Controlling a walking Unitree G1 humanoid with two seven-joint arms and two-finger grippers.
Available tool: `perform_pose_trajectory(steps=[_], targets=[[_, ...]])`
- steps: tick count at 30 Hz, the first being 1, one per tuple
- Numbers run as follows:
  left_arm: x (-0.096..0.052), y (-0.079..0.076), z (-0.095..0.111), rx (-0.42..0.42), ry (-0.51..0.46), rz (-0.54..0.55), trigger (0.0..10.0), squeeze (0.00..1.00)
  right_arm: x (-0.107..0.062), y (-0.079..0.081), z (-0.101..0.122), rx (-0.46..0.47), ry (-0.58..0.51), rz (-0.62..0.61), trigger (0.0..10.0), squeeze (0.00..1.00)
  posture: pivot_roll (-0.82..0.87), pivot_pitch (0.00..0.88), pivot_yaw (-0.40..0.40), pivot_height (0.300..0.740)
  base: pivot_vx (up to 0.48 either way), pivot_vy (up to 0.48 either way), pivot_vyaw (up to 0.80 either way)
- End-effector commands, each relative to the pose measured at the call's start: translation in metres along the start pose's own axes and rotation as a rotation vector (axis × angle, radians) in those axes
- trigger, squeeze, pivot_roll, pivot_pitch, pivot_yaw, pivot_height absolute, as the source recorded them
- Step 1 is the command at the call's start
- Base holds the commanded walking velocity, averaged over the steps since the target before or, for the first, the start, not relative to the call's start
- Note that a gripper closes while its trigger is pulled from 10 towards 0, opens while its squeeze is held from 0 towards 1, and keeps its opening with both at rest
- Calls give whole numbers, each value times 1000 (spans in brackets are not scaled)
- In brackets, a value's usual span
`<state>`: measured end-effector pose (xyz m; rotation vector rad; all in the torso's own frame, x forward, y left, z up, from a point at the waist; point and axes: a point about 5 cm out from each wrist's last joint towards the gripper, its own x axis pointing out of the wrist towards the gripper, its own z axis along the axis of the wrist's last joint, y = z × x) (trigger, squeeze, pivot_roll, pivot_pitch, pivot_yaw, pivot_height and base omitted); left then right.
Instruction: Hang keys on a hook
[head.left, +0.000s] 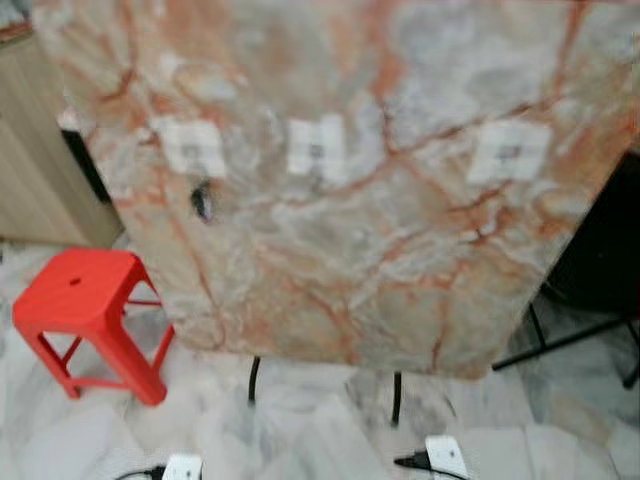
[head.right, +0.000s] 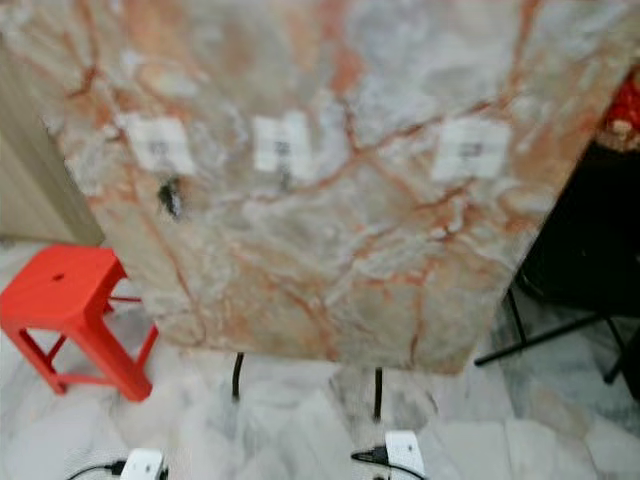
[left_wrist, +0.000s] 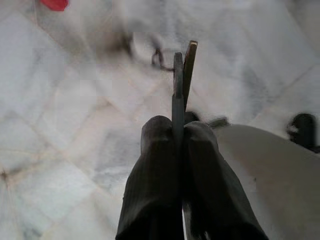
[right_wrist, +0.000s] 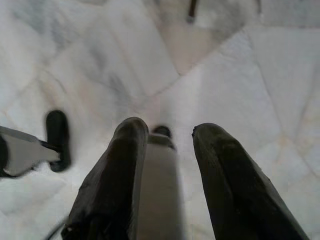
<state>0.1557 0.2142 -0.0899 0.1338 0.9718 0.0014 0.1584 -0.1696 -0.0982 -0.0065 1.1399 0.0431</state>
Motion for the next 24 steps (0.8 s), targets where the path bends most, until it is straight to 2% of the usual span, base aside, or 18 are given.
perform_pose_trajectory(steps=[1,24], targets=[[-1,2,-3,1,6,6,10000,0,0,1,5,3,-8,1,10000,0,4,0,16,740,0,-382,0],[0,0,0,-30,0,13,10000,0,0,-1,7,11,-13,-12,10000,0,6,0,-6,740,0,-383,0]])
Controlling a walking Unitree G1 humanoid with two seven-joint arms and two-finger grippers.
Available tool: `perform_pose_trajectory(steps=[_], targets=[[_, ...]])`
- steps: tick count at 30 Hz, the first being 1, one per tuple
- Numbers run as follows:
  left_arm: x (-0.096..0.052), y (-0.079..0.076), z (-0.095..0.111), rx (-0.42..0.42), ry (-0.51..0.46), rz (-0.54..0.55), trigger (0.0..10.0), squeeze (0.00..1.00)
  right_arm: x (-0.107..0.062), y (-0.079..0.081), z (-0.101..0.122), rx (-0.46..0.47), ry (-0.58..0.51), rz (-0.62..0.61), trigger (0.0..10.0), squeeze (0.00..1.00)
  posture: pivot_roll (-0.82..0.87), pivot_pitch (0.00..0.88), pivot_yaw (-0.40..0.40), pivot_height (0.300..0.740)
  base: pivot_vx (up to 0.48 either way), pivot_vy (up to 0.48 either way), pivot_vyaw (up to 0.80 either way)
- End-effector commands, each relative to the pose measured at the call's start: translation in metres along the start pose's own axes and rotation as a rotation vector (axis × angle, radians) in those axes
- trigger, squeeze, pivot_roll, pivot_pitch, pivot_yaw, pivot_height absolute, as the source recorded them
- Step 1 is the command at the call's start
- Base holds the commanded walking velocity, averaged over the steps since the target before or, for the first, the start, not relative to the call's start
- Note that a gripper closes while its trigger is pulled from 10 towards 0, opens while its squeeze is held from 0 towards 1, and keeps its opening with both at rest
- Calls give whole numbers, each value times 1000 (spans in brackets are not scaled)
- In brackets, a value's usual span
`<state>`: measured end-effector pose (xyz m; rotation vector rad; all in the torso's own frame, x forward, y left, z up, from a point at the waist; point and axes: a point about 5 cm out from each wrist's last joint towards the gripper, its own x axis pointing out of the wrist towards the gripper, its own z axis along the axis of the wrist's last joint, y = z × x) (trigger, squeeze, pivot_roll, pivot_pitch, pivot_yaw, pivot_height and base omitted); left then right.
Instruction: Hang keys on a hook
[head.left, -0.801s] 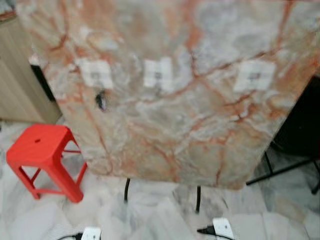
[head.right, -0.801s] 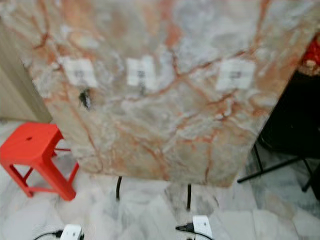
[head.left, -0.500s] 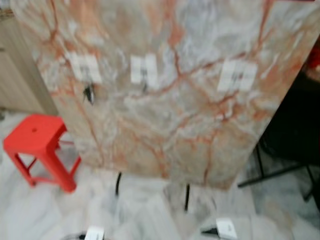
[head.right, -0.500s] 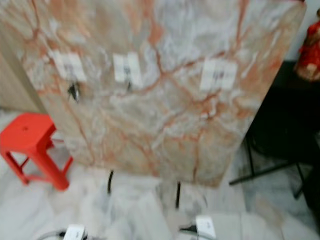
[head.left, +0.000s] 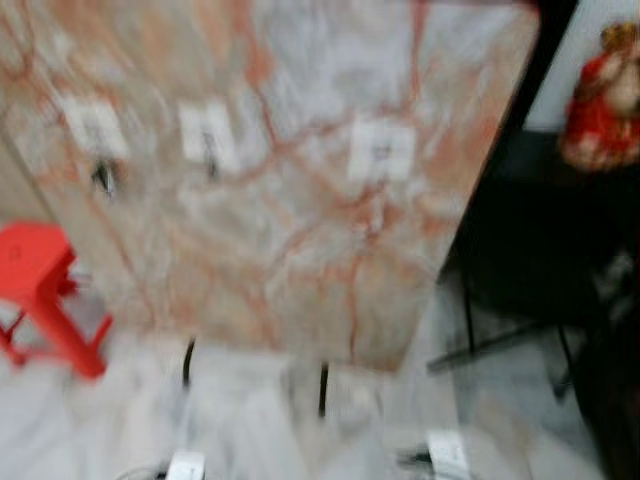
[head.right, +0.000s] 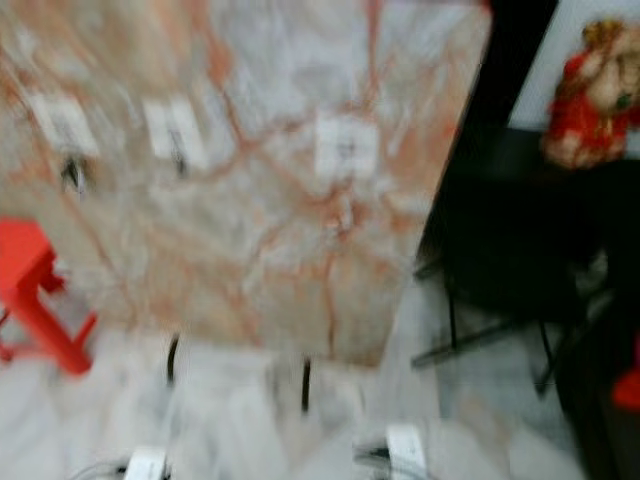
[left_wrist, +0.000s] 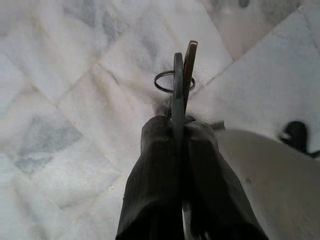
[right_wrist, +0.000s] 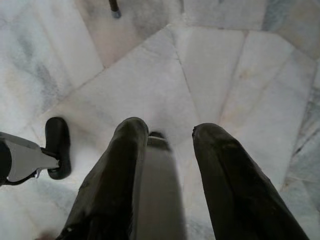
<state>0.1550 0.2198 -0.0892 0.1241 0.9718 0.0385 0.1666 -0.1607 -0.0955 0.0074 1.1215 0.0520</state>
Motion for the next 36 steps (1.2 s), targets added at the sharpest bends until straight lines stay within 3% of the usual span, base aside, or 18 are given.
perform_pose_trajectory(steps=[1,25,27,36], targets=[[1,-5,1,-5,-2,-14,10000,0,-1,-10,-1,5,5,-26,10000,0,6,0,-6,740,0,-382,0],[2,-8,5,-57,-25,4,10000,0,-2,-15,-3,-18,11,-32,10000,0,5,0,-26,740,0,-340,0],[2,-4,11,-71,-49,18,10000,0,-2,-15,-3,-20,11,-33,10000,0,3,0,-19,740,0,0,0],[3,13,76,-51,-335,56,10000,0,-1,-12,6,-32,-21,-30,10000,0,-1,0,5,740,0,0,0]])
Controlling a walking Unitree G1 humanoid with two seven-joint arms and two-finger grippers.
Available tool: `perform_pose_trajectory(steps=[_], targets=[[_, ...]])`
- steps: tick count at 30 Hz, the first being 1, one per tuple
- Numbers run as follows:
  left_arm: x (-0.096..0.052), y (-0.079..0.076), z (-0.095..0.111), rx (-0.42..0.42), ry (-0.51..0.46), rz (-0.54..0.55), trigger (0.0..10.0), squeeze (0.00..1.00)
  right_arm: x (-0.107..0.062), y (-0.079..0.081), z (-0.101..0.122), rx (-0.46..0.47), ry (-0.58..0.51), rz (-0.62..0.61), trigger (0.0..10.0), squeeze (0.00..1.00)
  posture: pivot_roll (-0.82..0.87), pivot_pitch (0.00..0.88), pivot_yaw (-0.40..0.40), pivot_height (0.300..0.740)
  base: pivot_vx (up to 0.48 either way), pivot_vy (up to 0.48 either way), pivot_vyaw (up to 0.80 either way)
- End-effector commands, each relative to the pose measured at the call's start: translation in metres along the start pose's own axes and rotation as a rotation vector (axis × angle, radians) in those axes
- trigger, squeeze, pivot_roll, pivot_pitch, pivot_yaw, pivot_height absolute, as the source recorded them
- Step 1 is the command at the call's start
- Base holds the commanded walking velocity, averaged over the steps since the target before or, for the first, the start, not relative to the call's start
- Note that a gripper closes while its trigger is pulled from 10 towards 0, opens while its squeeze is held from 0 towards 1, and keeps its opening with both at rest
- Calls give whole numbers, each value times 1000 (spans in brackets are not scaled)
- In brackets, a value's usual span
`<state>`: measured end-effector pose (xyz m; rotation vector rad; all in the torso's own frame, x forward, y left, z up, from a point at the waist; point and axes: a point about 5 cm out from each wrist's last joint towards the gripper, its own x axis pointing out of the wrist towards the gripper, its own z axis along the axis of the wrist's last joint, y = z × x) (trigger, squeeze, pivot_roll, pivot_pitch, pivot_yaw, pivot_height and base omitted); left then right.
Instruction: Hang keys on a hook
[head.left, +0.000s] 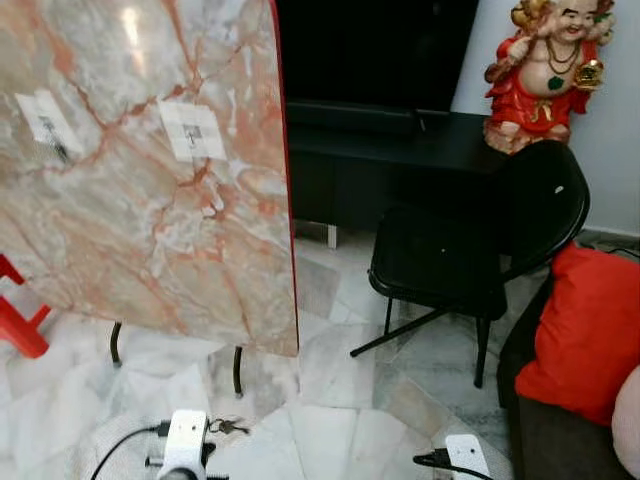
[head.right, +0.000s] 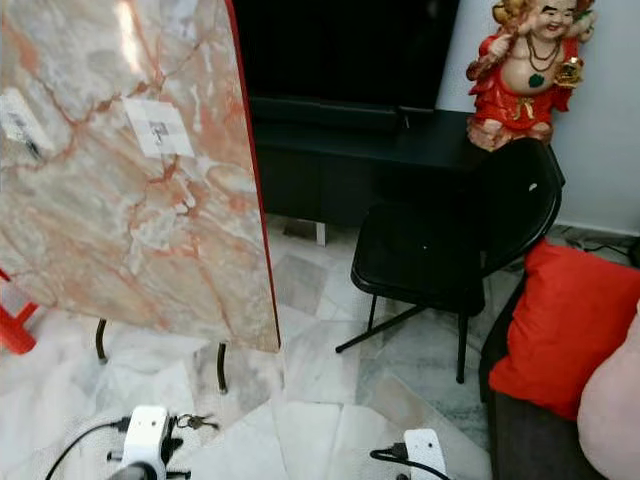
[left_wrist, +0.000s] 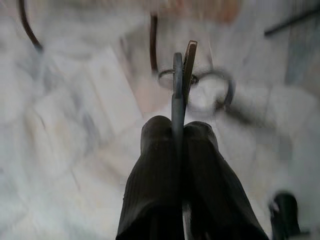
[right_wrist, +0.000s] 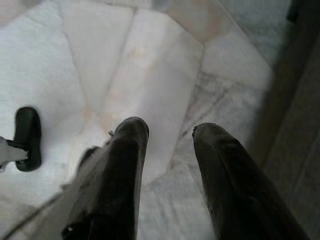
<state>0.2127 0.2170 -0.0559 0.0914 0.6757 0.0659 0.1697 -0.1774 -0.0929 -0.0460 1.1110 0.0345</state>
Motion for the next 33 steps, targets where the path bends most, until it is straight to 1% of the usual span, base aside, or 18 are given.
perform_pose_trajectory(steps=[1,2,3,5,6,7,8,11,16,18,19,22,24,27,28,29,31,33], targets=[[2,9,10,4,-42,30,10000,0,1,5,3,3,-11,10,10000,0,-1,0,5,740,0,0,0],[3,11,18,2,-79,40,10000,0,1,5,4,-5,-13,13,10000,0,-3,0,9,740,0,0,0],[6,14,41,-18,-194,59,10000,0,1,5,5,-13,-17,16,10000,0,-5,0,12,740,0,0,0],[7,15,63,-22,-302,64,10000,0,1,6,7,-17,-19,18,10000,0,-4,0,12,740,0,0,0],[7,14,84,-21,-401,62,10000,0,1,6,8,-22,-20,18,10000,0,-2,0,11,740,0,0,0],[7,14,84,-21,-401,62,10000,0,1,6,8,-22,-20,18,10000,0,-2,0,11,740,0,0,0],[5,12,98,-32,-474,64,10000,0,1,5,9,-28,-22,18,10000,0,2,0,9,740,0,0,0],[0,11,115,-50,-563,70,10000,0,1,4,10,-39,-23,17,10000,0,12,0,3,740,0,0,0],[-7,10,126,-84,-633,74,10000,0,1,3,9,-43,-20,12,10000,0,3,0,5,740,0,0,0],[-11,10,138,-86,-686,92,10000,0,0,1,8,-46,-21,10,10000,0,11,0,3,740,0,0,0],[-12,9,140,-83,-694,92,10000,0,0,1,7,-47,-21,9,10000,0,11,0,3,740,0,0,0],[-16,5,147,-87,-730,86,10000,0,0,-1,6,-52,-16,4,10000,0,42,0,-22,740,0,0,0],[-17,4,149,-87,-736,88,10000,0,0,-2,5,-54,-14,2,10000,0,42,0,-22,740,0,0,0],[-24,1,148,-106,-752,96,10000,0,0,-4,0,-63,1,-4,10000,0,76,0,-61,740,0,0,0],[-30,-3,148,-109,-765,98,10000,0,-1,-6,-3,-74,10,-4,10000,0,79,0,-68,740,0,0,0],[-30,-3,148,-109,-765,98,10000,0,-1,-6,-3,-74,10,-4,10000,0,79,0,-68,740,0,0,0],[-36,-10,145,-119,-770,92,10000,0,-2,-9,-8,-88,18,-8,10000,0,84,0,-81,740,0,0,0],[-38,-13,144,-125,-771,90,10000,0,-2,-11,-9,-89,20,-11,10000,0,88,0,-86,740,0,0,0]])
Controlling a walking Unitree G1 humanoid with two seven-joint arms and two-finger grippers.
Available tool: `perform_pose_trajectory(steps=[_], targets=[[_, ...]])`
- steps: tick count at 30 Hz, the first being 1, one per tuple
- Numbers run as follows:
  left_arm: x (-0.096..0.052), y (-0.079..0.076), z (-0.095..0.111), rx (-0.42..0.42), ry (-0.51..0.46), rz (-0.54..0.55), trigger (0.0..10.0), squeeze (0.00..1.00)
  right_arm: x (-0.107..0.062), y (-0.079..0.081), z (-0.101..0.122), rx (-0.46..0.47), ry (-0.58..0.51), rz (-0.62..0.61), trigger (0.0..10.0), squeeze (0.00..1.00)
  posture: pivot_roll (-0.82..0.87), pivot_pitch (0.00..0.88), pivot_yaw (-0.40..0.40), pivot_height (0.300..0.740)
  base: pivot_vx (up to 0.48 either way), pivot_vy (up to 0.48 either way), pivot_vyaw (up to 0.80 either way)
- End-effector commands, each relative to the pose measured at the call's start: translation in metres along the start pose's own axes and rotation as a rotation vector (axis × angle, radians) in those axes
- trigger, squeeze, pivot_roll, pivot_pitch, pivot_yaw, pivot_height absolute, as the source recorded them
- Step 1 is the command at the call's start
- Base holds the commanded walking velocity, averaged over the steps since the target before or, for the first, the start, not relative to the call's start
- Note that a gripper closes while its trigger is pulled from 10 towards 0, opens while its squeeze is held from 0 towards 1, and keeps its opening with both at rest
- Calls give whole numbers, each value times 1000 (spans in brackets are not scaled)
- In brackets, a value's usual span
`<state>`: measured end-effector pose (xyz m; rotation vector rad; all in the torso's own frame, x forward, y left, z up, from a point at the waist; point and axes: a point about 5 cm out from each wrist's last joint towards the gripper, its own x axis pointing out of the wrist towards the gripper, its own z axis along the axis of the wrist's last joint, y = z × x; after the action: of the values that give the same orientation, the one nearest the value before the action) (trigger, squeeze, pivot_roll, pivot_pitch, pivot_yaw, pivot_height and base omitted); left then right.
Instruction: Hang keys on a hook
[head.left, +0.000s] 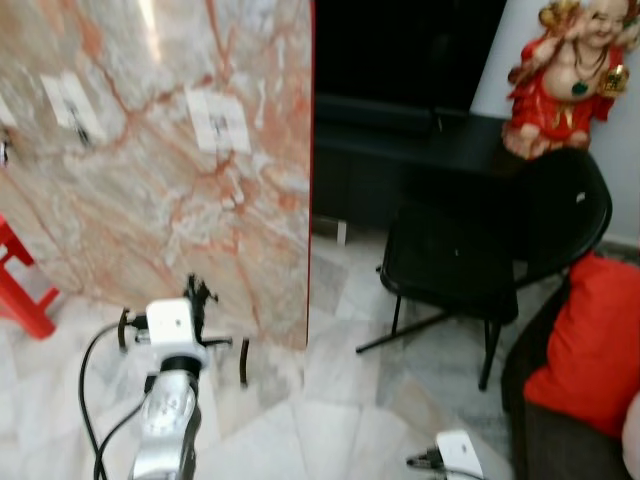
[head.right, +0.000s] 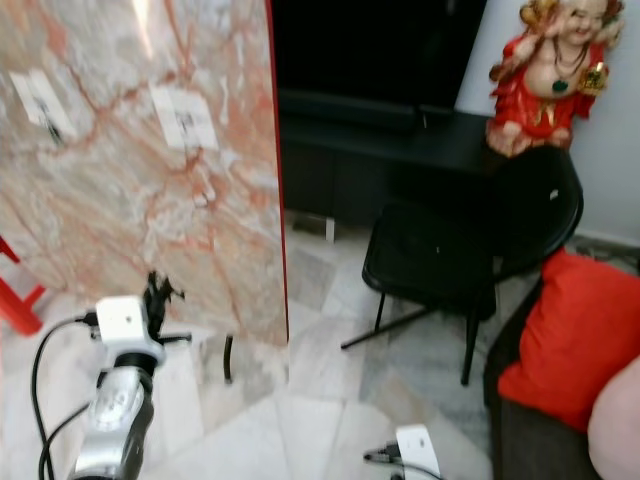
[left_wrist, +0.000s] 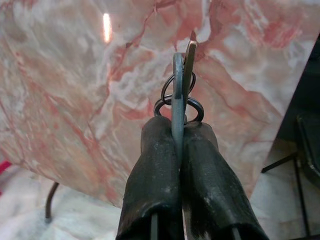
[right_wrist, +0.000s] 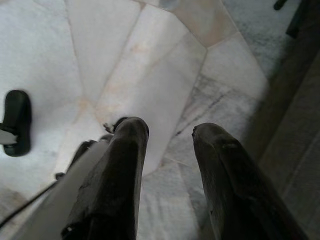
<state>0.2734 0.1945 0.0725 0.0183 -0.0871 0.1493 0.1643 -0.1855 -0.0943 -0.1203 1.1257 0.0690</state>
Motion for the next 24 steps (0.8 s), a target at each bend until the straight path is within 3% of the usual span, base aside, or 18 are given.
perform_pose_trajectory(steps=[1,9,17,24], targets=[[-1,-4,5,1,-15,-2,10000,0,-1,-3,-5,-14,7,-5,10000,0,102,0,-100,740,0,0,0],[-7,-8,14,24,-18,-29,10000,0,-2,-2,-17,-19,33,-3,10000,0,107,0,-102,740,0,0,0],[-2,-7,28,92,-31,-89,10000,0,-2,8,-24,43,31,7,10000,0,108,0,-37,740,0,0,0],[-5,0,29,104,-12,-93,10000,0,-2,16,-31,38,51,25,10000,0,93,0,6,740,0,0,0]])
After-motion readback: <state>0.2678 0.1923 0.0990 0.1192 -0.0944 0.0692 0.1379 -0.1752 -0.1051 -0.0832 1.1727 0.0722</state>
